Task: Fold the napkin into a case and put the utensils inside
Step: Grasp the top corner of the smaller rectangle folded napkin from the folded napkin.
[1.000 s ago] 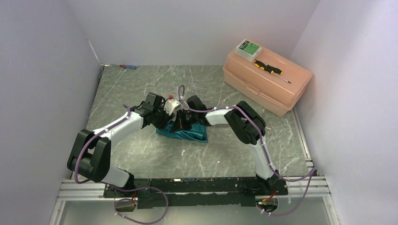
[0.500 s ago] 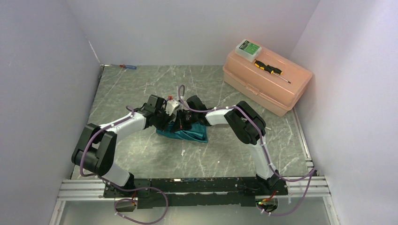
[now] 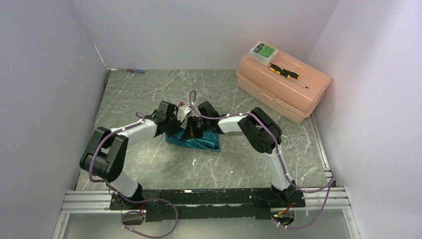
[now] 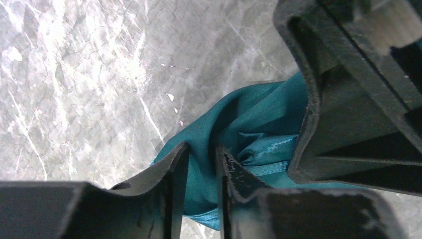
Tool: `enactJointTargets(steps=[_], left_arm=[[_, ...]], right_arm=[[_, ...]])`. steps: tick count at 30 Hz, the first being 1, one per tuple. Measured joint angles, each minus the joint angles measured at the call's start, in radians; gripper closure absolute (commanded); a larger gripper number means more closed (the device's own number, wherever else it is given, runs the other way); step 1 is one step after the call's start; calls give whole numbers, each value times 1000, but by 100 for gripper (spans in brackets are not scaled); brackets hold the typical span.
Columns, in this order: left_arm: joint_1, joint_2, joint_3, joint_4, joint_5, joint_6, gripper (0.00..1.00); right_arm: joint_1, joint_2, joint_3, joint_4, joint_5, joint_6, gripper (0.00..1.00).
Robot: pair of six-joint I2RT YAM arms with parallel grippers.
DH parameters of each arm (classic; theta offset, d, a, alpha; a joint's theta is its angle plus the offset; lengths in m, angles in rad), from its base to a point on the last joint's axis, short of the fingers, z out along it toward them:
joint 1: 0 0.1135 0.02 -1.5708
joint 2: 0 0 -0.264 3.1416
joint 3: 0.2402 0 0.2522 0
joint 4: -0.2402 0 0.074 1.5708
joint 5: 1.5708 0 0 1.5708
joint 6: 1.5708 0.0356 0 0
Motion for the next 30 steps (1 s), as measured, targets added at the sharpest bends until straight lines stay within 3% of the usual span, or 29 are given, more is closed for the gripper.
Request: enactJointTargets(steps=[5, 20, 30], left_arm=[[2, 4, 0, 4, -8, 20, 97], [0, -32, 5, -69, 7, 50, 97], [-7, -58, 4, -66, 21, 54, 97]], right_arm=[[0, 0, 0, 0, 0, 0, 100], [-1, 0, 44, -105, 5, 18, 100], [4, 41, 233, -281, 5, -25, 100]])
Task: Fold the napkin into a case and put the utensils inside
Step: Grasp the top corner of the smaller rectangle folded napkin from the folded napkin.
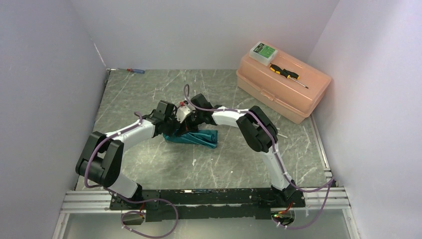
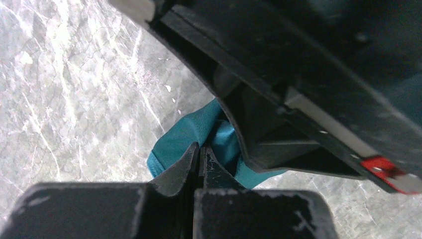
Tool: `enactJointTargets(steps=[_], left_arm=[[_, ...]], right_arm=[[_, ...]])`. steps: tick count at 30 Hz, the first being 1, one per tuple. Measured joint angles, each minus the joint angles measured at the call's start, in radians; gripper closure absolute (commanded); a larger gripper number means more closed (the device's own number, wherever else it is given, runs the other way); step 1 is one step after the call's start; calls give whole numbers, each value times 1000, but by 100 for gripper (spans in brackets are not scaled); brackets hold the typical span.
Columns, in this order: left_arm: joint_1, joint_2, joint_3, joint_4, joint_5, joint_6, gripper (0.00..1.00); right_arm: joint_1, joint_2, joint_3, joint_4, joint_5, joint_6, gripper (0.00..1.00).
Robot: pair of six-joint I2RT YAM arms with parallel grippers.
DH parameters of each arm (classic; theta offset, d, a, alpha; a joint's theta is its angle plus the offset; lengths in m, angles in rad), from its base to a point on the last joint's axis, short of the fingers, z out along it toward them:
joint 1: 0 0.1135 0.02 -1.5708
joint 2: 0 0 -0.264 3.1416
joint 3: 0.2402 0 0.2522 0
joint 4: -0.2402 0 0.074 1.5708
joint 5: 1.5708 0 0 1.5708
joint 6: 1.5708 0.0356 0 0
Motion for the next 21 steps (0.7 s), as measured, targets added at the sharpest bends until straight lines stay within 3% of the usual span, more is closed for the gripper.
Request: enactJointTargets(steps=[10, 21], left_arm=[[-3, -18, -16, 21, 1, 8, 97], [-5, -19, -17, 27, -8, 18, 93]], right_arm=[[-1, 101, 119, -119, -31, -50, 100], [-10, 101, 97, -83, -55, -63, 100]])
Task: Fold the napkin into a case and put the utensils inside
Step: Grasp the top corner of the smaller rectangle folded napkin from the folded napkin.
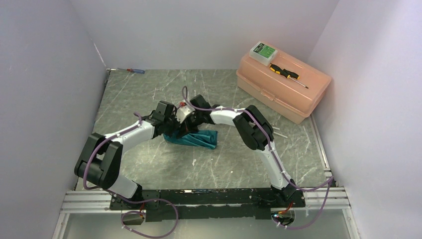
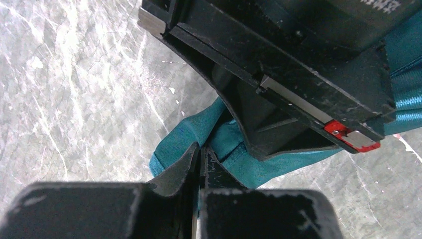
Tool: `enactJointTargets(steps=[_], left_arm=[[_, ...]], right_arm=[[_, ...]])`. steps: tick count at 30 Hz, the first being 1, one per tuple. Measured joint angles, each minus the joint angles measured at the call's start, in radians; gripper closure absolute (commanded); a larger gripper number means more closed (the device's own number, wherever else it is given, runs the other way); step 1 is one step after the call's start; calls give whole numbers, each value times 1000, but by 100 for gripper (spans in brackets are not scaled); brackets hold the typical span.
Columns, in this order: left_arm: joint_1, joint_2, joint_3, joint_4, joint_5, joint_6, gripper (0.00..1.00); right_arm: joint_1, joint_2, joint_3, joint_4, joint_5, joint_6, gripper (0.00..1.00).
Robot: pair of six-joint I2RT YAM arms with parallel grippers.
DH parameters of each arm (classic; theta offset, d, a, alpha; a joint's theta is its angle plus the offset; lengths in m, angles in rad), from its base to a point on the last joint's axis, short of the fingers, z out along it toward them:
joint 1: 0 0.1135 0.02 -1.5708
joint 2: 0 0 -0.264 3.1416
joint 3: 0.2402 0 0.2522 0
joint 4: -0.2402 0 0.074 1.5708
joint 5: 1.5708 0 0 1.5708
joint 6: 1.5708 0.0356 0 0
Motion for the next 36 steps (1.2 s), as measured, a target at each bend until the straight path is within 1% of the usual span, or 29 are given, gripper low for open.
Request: enactJointTargets(steps=[8, 16, 22, 24, 26, 27, 28, 29, 30, 32, 36], left_arm=[[0, 0, -6, -2, 26, 6, 95], [-1, -4, -30, 3, 62, 19, 96], [-2, -13, -35, 16, 60, 31, 94], [-2, -13, -35, 20, 51, 32, 92], [-2, -13, -34, 19, 42, 33, 86], [-2, -13, -32, 18, 32, 32, 81], [-2, -13, -29, 14, 26, 32, 75], [-2, -13, -23, 10, 24, 33, 67], [-2, -13, -16, 3, 23, 31, 61], [-2, -13, 8, -20, 22, 22, 59], [6, -15, 50, -79, 31, 5, 59]], right_arm=[[-3, 0, 11, -12, 0, 5, 100], [-8, 14, 61, -57, 14, 3, 100], [-14, 34, 80, -58, -3, -3, 100], [-19, 36, 64, -31, -22, 0, 100], [-24, 36, 35, 13, -44, 6, 100], [-26, 36, 20, 39, -57, 12, 100], [-27, 36, 8, 60, -67, 17, 100], [-30, 36, -8, 85, -80, 21, 100], [-32, 36, -20, 106, -89, 27, 100], [-35, 36, -35, 138, -105, 31, 100], [-37, 36, -48, 169, -116, 35, 100]])
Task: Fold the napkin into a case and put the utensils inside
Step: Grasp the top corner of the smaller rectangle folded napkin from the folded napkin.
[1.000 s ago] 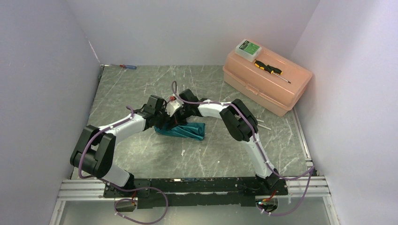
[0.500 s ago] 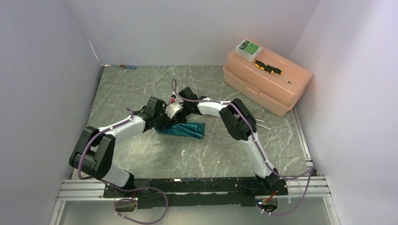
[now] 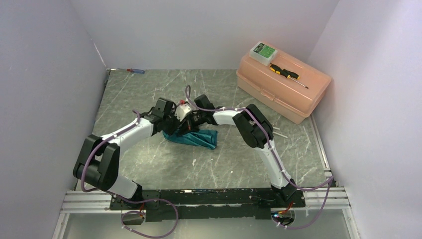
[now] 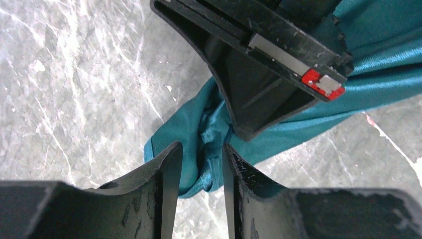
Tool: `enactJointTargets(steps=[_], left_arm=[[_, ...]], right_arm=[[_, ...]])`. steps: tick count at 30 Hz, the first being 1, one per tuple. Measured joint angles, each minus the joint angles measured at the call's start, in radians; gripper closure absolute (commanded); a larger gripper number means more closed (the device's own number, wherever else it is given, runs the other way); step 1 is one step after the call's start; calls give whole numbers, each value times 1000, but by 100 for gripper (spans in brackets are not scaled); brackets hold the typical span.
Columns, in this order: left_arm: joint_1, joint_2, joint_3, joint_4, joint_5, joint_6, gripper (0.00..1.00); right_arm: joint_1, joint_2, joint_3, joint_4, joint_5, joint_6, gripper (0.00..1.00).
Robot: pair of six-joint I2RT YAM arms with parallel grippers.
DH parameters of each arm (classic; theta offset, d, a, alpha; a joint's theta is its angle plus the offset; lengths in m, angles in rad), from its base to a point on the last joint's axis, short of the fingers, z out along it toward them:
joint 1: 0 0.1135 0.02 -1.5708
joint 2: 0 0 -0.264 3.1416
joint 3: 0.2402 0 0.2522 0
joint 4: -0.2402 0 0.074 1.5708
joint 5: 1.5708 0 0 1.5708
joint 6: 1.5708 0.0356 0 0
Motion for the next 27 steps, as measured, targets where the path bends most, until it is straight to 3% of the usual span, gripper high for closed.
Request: enactJointTargets(steps=[9, 18, 20, 23, 27], left_arm=[[28, -40, 37, -157, 82, 3, 52], [28, -58, -70, -45, -7, 121, 49], [28, -47, -70, -1, -34, 137, 45], [28, -31, -70, 53, -53, 146, 30], [28, -17, -68, 74, -38, 138, 27]], right_arm=[[0, 0, -8, 16, -6, 0, 100], [-2, -8, -31, 39, -18, 4, 100], [-2, -8, -32, 42, -18, 5, 100], [-2, -8, -32, 48, -18, 8, 100], [-2, -8, -32, 49, -18, 11, 100]])
